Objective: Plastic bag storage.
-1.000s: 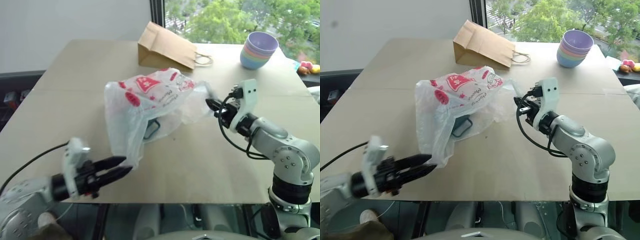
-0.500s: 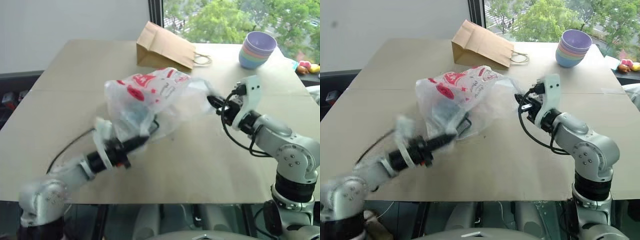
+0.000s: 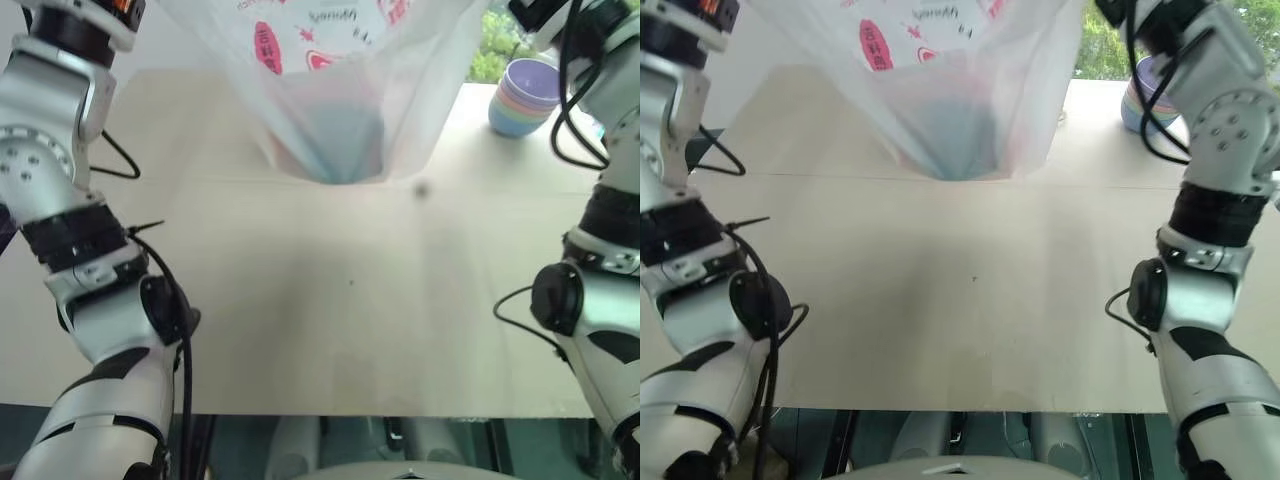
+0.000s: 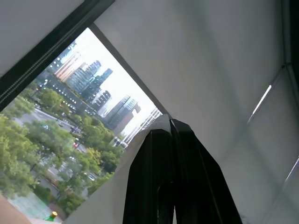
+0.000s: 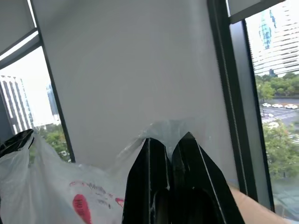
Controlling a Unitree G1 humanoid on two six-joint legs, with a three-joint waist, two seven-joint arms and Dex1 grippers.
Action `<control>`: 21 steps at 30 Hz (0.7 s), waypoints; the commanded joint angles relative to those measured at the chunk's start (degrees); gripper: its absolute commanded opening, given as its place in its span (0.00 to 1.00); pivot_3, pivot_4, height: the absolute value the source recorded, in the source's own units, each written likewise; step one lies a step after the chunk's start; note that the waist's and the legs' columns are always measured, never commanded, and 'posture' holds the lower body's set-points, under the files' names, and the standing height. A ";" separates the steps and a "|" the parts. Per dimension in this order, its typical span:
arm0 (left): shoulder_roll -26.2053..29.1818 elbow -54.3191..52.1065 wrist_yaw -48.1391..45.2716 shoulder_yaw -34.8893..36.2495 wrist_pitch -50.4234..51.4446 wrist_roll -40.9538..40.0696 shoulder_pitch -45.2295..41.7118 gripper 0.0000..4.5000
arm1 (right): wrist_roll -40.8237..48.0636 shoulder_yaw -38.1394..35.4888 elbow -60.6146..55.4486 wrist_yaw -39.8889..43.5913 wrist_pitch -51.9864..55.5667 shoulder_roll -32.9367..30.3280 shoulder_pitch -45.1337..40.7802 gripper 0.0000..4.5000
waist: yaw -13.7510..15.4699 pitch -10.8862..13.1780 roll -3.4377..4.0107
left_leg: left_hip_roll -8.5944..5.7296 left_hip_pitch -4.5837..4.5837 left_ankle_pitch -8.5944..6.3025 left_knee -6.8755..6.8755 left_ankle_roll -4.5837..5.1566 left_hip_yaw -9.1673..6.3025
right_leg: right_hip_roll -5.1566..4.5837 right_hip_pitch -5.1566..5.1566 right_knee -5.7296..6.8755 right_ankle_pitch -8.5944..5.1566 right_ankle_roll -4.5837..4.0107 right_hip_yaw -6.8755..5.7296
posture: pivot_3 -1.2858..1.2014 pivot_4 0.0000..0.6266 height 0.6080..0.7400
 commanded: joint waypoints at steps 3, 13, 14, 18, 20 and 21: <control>1.99 4.80 -6.70 -1.17 0.09 5.61 -6.77 0.01 | -0.27 -0.50 -2.41 2.20 3.23 -8.50 -2.34 0.00 | -0.01 0.00 0.01 | 0.01 -0.37 0.01 -0.05 -0.03 -0.01 | -0.04 -0.29 -0.08 0.00 0.00 -0.05 | 0.52 0.24 1.00; -3.18 -20.97 -7.96 -9.02 4.61 13.00 20.35 0.01 | -6.19 -0.14 -28.17 -1.79 5.64 -13.52 34.04 0.00 | 0.68 -0.17 0.03 | 0.03 -0.09 -0.12 0.12 0.18 0.06 | -0.10 -0.11 0.00 -0.04 0.04 0.03 | 0.52 0.24 1.00; -4.48 -24.03 -7.36 -10.62 3.97 14.91 25.24 0.01 | -6.83 -0.48 -30.85 -2.84 5.04 -12.14 39.65 0.00 | 0.76 -0.18 0.03 | 0.03 0.04 -0.12 0.09 0.17 0.12 | -0.11 0.01 -0.03 -0.05 0.05 0.10 | 0.52 0.24 1.00; -4.56 -31.89 -9.17 -18.23 -1.52 27.17 38.58 0.01 | -11.89 1.73 -36.90 -1.93 0.82 -11.50 54.04 0.00 | 0.84 -0.11 0.12 | -0.02 0.25 -0.15 0.21 0.24 0.29 | -0.07 0.18 0.02 -0.04 0.08 0.33 | 0.52 0.24 1.00; -4.39 -33.46 -9.91 -19.15 -2.47 29.74 42.31 0.01 | -14.59 3.27 -38.03 -0.38 -1.56 -12.27 58.61 0.00 | 0.70 -0.12 0.10 | -0.02 0.34 -0.11 0.29 0.22 0.32 | 0.00 0.24 0.05 0.00 0.12 0.42 | 0.52 0.24 1.00; -4.53 -34.31 -10.96 -19.00 -3.12 30.10 43.92 0.01 | -14.63 3.29 -38.52 -0.14 -1.86 -11.82 60.12 0.00 | 0.55 -0.13 0.10 | -0.01 0.50 -0.12 0.29 0.22 0.35 | 0.03 0.35 0.07 -0.02 0.14 0.47 | 0.52 0.24 1.00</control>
